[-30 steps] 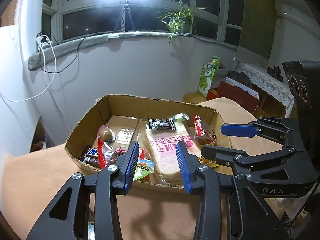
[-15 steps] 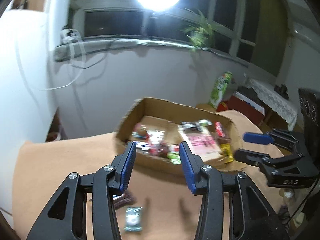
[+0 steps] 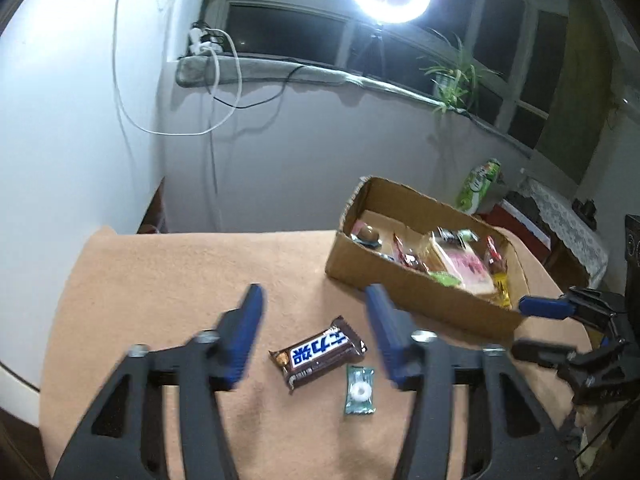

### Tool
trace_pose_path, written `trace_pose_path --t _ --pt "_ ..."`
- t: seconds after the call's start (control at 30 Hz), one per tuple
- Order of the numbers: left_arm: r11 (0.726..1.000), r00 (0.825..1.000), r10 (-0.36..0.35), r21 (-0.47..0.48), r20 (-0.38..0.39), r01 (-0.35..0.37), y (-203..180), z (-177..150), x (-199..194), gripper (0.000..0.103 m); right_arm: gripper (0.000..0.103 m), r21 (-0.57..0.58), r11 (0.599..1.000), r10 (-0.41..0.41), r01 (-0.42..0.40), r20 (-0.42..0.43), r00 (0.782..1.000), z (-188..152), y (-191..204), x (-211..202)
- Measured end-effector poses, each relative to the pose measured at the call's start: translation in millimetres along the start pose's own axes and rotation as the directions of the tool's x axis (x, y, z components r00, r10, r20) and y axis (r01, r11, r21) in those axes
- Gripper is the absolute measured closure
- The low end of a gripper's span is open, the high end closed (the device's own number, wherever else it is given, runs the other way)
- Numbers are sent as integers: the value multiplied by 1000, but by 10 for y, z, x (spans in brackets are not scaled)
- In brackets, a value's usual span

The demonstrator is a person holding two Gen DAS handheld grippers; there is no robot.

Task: Organize snacks
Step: 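Grasp the Snickers bar with the left tool while right grasps teal mint candy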

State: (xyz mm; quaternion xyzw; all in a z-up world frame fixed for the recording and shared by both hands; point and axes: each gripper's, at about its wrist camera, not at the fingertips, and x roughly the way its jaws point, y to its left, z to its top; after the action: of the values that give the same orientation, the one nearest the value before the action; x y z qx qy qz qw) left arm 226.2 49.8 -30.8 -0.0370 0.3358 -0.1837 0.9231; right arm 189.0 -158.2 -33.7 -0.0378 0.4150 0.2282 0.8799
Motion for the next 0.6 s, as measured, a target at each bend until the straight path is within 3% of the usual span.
trace_pose_path --t 0.1,0.27,0.6 --pt "999 1000 -10 49 -27 11 -26 -75 64 35 41 0 1000 29 -29 -41 999 -33 130 192" --pt "999 996 -13 32 -89 16 110 -172 273 35 41 24 998 52 -50 -105 993 -52 281 564" --pt "994 988 1 110 -157 16 43 -302 532 35 41 84 994 78 -67 -130 988 -40 359 825"
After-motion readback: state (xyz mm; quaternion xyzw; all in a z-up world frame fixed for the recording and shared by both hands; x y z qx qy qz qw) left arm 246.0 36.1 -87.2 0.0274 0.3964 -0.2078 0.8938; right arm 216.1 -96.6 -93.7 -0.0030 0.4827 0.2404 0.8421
